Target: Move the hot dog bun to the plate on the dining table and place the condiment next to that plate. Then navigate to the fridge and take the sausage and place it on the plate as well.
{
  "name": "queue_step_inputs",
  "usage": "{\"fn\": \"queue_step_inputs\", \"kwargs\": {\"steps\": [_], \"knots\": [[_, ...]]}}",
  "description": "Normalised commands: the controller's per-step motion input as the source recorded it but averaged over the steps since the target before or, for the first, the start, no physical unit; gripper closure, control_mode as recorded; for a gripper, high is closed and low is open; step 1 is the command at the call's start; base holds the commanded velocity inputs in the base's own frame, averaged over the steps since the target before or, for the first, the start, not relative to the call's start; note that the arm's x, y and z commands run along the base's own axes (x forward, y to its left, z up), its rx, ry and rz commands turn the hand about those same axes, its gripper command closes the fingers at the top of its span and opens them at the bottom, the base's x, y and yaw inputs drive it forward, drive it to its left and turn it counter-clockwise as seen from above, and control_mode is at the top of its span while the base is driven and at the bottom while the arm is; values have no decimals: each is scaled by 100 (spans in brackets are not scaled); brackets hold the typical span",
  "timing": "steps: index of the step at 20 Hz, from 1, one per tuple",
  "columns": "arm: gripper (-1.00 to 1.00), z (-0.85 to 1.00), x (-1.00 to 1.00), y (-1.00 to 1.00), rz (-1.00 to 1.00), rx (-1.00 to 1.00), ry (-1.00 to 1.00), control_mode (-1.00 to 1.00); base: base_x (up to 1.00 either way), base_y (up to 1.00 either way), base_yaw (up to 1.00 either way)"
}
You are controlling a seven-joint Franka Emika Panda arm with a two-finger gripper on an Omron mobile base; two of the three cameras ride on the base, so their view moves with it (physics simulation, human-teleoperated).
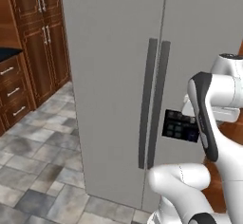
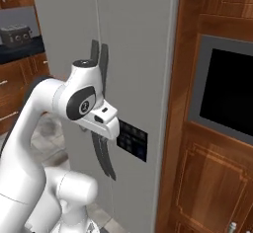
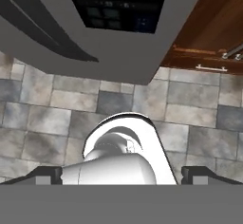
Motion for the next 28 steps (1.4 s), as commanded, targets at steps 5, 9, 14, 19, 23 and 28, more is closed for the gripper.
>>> {"fn": "queue_step_inputs", "kwargs": {"steps": [5, 9, 14, 19, 23, 28], "knots": [[-100, 0, 0, 0, 0, 0, 0, 100, 39, 0, -29], [-100, 2, 35, 21, -15, -2, -1, -100, 0, 0, 0], [-100, 23, 0, 84, -7, -11, -13, -100, 0, 0, 0], [-100, 22, 0, 89, -2, -16, -17, -100, 0, 0, 0], [-100, 11, 4, 99, -3, -27, -15, -100, 0, 0, 0], [-100, 6, 52, 75, -3, -27, -2, -100, 0, 0, 0]]}}
